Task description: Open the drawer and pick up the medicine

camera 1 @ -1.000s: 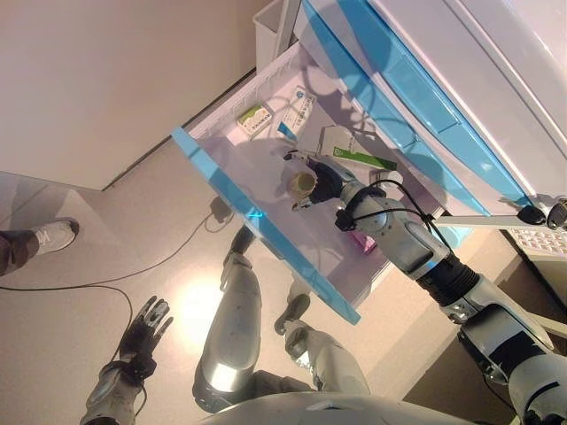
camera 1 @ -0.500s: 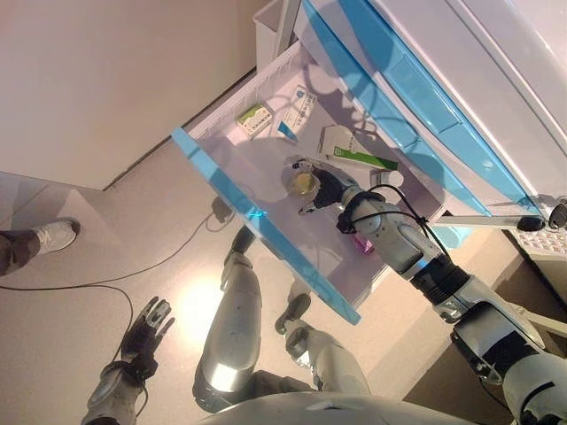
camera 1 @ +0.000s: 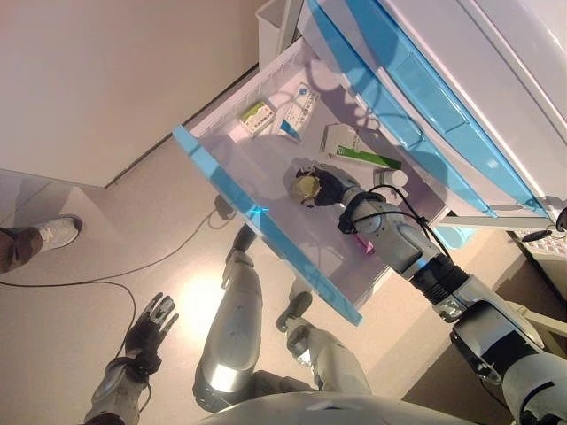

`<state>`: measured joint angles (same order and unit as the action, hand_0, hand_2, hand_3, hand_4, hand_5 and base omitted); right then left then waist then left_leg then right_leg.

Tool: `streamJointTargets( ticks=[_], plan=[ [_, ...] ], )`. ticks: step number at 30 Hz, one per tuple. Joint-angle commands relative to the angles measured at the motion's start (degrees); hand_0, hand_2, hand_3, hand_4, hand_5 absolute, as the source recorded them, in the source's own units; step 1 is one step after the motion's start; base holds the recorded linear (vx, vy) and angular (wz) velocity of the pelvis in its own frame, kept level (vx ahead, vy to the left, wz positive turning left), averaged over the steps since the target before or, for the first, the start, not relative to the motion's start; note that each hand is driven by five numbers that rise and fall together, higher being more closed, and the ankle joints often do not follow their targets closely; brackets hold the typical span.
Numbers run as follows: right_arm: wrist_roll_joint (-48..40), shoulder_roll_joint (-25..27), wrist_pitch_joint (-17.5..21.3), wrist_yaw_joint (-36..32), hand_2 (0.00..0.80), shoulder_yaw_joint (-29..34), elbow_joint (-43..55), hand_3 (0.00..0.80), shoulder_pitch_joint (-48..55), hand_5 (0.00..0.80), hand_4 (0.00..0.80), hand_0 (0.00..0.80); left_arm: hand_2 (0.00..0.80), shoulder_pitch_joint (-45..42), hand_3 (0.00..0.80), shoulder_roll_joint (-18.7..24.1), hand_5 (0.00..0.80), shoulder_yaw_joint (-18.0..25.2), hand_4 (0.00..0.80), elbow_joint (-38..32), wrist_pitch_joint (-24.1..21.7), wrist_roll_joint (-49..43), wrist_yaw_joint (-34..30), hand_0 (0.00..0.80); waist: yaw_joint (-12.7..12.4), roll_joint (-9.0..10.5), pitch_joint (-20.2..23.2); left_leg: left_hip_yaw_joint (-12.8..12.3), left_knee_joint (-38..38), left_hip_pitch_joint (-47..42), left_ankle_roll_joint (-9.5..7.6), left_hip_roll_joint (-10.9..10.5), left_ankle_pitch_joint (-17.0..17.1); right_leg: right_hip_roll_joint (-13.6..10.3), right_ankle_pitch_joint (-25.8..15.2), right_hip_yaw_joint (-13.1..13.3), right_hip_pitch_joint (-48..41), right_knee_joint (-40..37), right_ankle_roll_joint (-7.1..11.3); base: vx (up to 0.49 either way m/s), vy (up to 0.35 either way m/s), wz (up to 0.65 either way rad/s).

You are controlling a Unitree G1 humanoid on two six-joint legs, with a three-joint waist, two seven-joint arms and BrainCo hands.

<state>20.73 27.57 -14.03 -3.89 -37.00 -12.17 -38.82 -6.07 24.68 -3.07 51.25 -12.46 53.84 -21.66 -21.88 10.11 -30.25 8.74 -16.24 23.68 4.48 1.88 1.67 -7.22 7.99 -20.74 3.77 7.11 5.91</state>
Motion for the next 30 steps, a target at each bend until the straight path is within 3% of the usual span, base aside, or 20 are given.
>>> streamJointTargets(
  ticks=[1, 10, 16, 21, 30],
  plan=[
    [0.55, -0.37, 2.29, 1.44, 0.800, -1.30, 1.35, 0.800, -1.32, 0.800, 0.800, 0.800, 0.000, -2.62, 0.000, -0.92, 0.000, -1.00, 0.000, -0.78, 0.05, -1.24, 0.56, 0.000, 0.04, -1.75, 0.46, 1.28, -3.38, 0.18, -4.43, -3.36, -6.47, -2.26, -6.60, 2.02, 5.54, 4.66, 0.78, 0.000, 0.000, 0.00],
    [0.68, -0.45, 3.36, 1.63, 0.800, -1.16, 1.27, 0.800, -1.48, 0.800, 0.800, 0.800, 0.000, -2.64, 0.000, -0.97, 0.000, -0.94, 0.000, -0.89, -0.04, -1.29, 0.46, 0.000, 0.17, -1.68, 0.46, 1.18, -3.52, 0.58, -4.48, -3.25, -6.45, -2.16, -6.72, 2.10, 6.15, 4.95, 0.82, 0.000, 0.000, 0.00],
    [0.06, 0.33, 6.06, 0.96, 0.800, -0.87, 4.18, 0.800, -1.75, 0.800, 0.800, 0.800, 0.000, -2.50, 0.000, -1.02, 0.000, -0.84, 0.000, -1.09, -0.19, -1.47, 0.83, 0.000, 0.47, -1.32, 0.46, 0.95, -3.10, -0.13, -4.47, -2.92, -6.60, -2.03, -6.96, 2.45, 6.03, 4.84, 1.09, -0.004, -0.006, 0.00],
    [-3.00, 2.68, 10.27, -1.56, 0.800, 1.00, 15.61, 0.800, -2.45, 0.800, 0.800, 0.800, 0.000, -2.60, 0.000, -1.17, 0.000, -0.25, 0.000, -1.02, -1.12, -1.82, 1.19, 0.000, 1.20, -0.59, 0.46, 0.51, -1.61, -3.10, -4.25, -2.14, -6.68, -1.92, -7.21, 3.19, 4.17, 4.26, 1.59, -0.013, -0.048, -0.04],
    [-18.49, 8.42, 12.80, -11.27, 0.800, 9.54, 40.53, 0.800, -1.67, 0.800, 0.800, 0.800, 0.000, -3.76, 0.000, -2.34, 0.000, 1.14, 0.000, -0.52, -2.24, -4.03, 1.44, 0.000, 3.02, -0.05, 2.31, -0.85, 3.32, -11.72, -3.83, -0.77, -5.98, -2.07, -7.05, 5.14, -1.53, 2.36, 2.04, 0.019, -0.043, -0.15]
  ],
)
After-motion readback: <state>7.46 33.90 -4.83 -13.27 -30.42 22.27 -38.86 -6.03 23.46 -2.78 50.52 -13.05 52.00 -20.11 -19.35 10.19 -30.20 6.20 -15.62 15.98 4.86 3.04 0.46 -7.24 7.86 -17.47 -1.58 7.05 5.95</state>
